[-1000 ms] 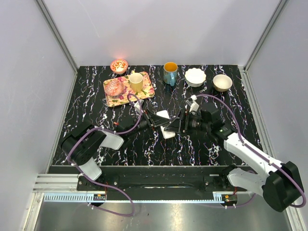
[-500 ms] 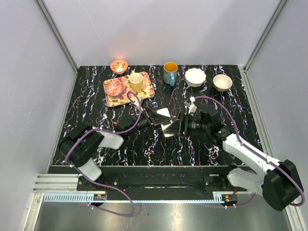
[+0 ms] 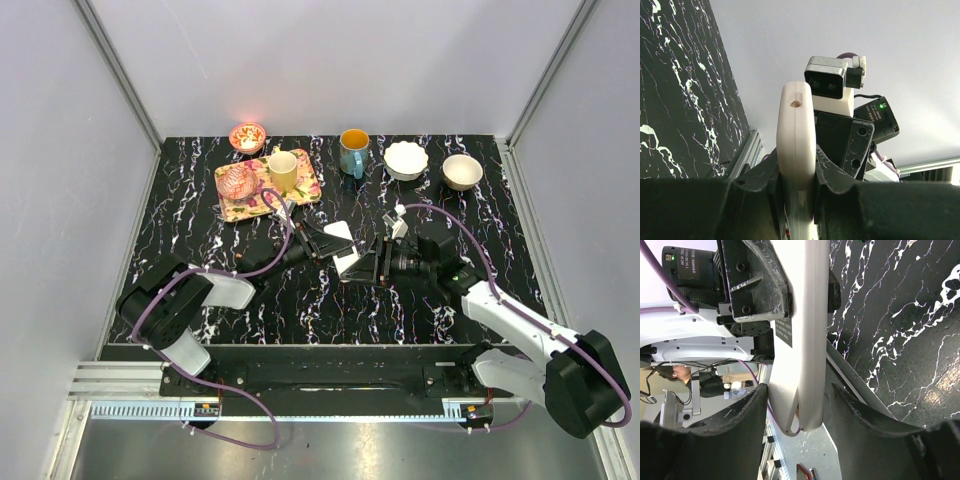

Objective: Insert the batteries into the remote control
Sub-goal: Load the battery cover into the remote control.

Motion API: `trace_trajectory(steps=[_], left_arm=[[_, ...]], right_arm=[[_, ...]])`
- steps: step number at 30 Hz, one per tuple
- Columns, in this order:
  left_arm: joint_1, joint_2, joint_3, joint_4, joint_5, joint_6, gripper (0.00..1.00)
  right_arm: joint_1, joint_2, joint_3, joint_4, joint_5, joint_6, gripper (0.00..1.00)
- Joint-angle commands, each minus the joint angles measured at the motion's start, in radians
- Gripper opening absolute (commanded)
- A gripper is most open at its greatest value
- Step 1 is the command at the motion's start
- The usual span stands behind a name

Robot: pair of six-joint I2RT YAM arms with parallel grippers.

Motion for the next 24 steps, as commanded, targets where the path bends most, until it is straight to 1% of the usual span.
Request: trace_trajectory(steps=[1, 6, 13, 17, 18, 19, 21, 24], left_arm=[[0.005, -0.04, 0.02, 0.397, -0.001, -0.002, 0.0], [0.005, -0.046, 0.015, 0.397, -0.003, -0.002, 0.0], [0.005, -0.054, 0.007, 0.397, -0.004, -0.002, 0.0], [0.005, -0.054, 0.006, 0.397, -0.006, 0.0, 0.0], [0.004, -0.055, 0.004, 0.398, -0.006, -0.003, 0.0], [0.005, -0.055, 0.006, 0.398, -0.004, -0.003, 0.0], [0.005, -0.054, 0.007, 0.397, -0.003, -0.008, 0.0], [0.001, -0.049, 0.006, 0.395, 0.009, -0.019, 0.0]], right_arm=[[-0.011, 0.001, -0.012, 0.085, -0.029, 0.034, 0.56], [-0.016, 0.001, -0.025, 0.103, -0.033, 0.046, 0.46], [-0.017, 0.008, -0.029, 0.114, -0.041, 0.057, 0.38], [-0.016, 0.014, -0.029, 0.116, -0.044, 0.055, 0.3], [-0.017, 0.016, -0.031, 0.116, -0.045, 0.051, 0.27], [-0.017, 0.014, -0.031, 0.116, -0.045, 0.051, 0.16], [-0.019, 0.024, -0.029, 0.116, -0.05, 0.051, 0.0], [-0.017, 0.045, -0.026, 0.117, -0.05, 0.058, 0.0]])
